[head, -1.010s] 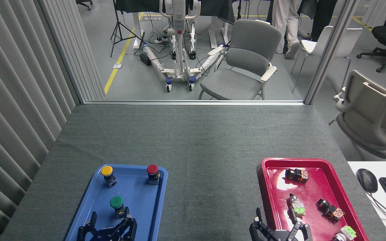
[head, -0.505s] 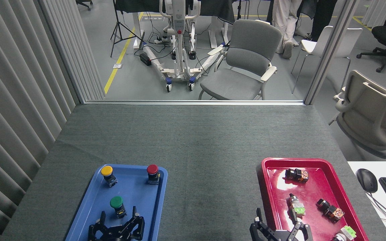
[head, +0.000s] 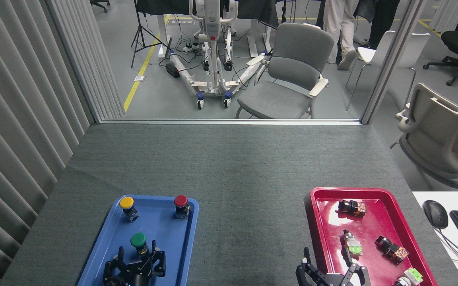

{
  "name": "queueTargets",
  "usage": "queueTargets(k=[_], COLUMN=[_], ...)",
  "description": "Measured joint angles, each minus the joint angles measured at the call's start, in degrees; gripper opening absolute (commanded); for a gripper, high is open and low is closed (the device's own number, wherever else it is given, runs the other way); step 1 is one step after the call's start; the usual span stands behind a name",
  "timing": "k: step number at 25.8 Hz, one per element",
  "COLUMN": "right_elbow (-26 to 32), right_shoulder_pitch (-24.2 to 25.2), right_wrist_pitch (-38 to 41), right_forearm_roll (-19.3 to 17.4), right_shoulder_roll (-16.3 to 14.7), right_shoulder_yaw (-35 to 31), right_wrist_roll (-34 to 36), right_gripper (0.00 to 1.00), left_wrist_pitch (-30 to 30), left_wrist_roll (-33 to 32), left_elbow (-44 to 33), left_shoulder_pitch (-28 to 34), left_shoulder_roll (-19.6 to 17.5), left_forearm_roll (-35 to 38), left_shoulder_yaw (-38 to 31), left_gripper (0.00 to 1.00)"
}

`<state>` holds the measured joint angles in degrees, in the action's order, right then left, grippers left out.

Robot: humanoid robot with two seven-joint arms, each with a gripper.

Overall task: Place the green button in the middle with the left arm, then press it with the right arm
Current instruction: 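Reach the left hand over the green button and grasp it, then carry the green button off the blue tray toward the table middle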

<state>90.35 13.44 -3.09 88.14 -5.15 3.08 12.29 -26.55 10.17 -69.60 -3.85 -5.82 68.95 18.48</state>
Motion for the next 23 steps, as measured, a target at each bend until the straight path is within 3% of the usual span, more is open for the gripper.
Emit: queueTargets(k=[3, 7, 9, 13, 16, 19, 23], right_elbow=[-0.02, -0.06, -0.08, -0.09, -0.09, -0.09, -0.09], right_shoulder_pitch=[0.0, 0.0, 0.0, 0.0, 0.0, 0.0, 0.0], right_wrist_pitch=[0.0, 0.0, 0.0, 0.0, -0.06, -0.16, -0.49], right_forearm_roll=[0.01, 0.01, 0.02, 0.01, 0.01, 0.02, 0.01], right_shoulder_roll=[-0.02, -0.04, -0.04, -0.04, -0.04, -0.04, -0.02], right_shoulder_yaw=[0.0, 0.0, 0.01, 0.01, 0.0, 0.0, -0.01], right_wrist_roll=[-0.01, -0.02, -0.02, -0.02, -0.02, -0.03, -0.09], right_gripper=[0.99, 0.99, 0.99, 0.99, 0.99, 0.99, 0.99], left_wrist_pitch=[0.04, 0.48, 1.91, 7.84, 19.37, 30.13, 34.99], left_wrist_roll=[0.0, 0.0, 0.34, 2.7, 4.04, 4.6, 3.32], left_elbow=[0.62, 1.11, 1.17, 0.28, -2.14, -3.8, -1.43], left_shoulder_pitch=[-0.47, -0.78, -0.79, -0.39, -0.88, -4.02, -10.19], left_shoulder_roll=[-0.03, -0.2, -0.36, -1.19, -2.69, -3.25, -1.57], left_forearm_roll=[-0.06, -0.02, 0.23, 0.66, 0.92, 1.09, 1.29], left_shoulder_yaw=[-0.89, -1.31, -1.28, -0.86, 1.26, 5.61, 14.7], left_gripper=[0.61, 0.19, 0.07, 0.0, 0.0, 0.0, 0.0])
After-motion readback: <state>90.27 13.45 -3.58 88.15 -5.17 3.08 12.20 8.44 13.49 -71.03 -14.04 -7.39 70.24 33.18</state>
